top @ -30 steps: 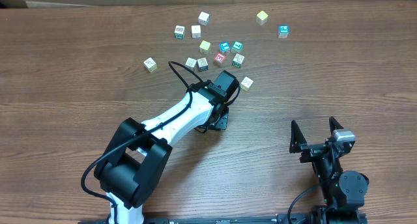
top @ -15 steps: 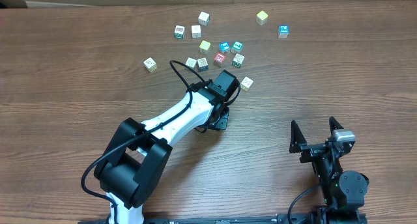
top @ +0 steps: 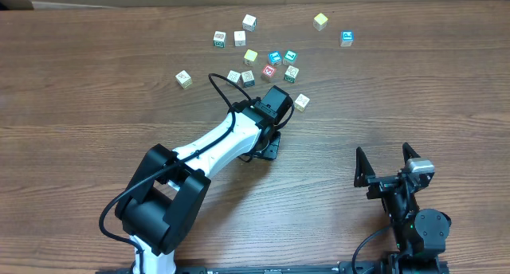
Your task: Form a circle
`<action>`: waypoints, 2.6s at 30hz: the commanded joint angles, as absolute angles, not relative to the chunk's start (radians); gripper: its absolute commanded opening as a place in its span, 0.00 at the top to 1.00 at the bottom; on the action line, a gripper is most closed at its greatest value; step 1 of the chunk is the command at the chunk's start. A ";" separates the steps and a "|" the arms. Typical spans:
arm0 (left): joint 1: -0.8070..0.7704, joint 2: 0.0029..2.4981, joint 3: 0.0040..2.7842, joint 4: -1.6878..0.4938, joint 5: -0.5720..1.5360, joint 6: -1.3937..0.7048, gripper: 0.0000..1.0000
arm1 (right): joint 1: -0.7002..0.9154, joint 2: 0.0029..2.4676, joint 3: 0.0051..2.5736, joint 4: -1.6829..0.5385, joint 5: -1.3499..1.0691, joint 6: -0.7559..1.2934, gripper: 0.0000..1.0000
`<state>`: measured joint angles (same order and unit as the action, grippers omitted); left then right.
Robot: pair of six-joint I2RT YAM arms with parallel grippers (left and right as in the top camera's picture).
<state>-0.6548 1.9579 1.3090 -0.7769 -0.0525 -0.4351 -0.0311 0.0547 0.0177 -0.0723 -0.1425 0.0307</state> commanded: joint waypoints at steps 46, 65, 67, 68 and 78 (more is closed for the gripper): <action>-0.616 1.966 1.663 -0.848 -0.093 -0.385 0.28 | -0.026 0.056 0.008 -0.070 -0.144 0.037 0.00; -0.649 2.183 1.718 -0.455 -0.006 -0.307 0.28 | -0.026 0.056 0.008 -0.070 -0.144 0.036 0.00; -0.656 2.215 1.718 -0.433 -0.004 -0.270 0.26 | -0.026 0.056 0.008 -0.070 -0.144 0.037 0.00; -0.658 2.226 1.718 -0.424 -0.007 -0.257 0.26 | -0.026 0.056 0.008 -0.070 -0.144 0.037 0.00; -0.675 2.315 1.718 -0.380 -0.007 -0.213 0.27 | -0.026 0.056 0.008 -0.070 -0.144 0.036 0.00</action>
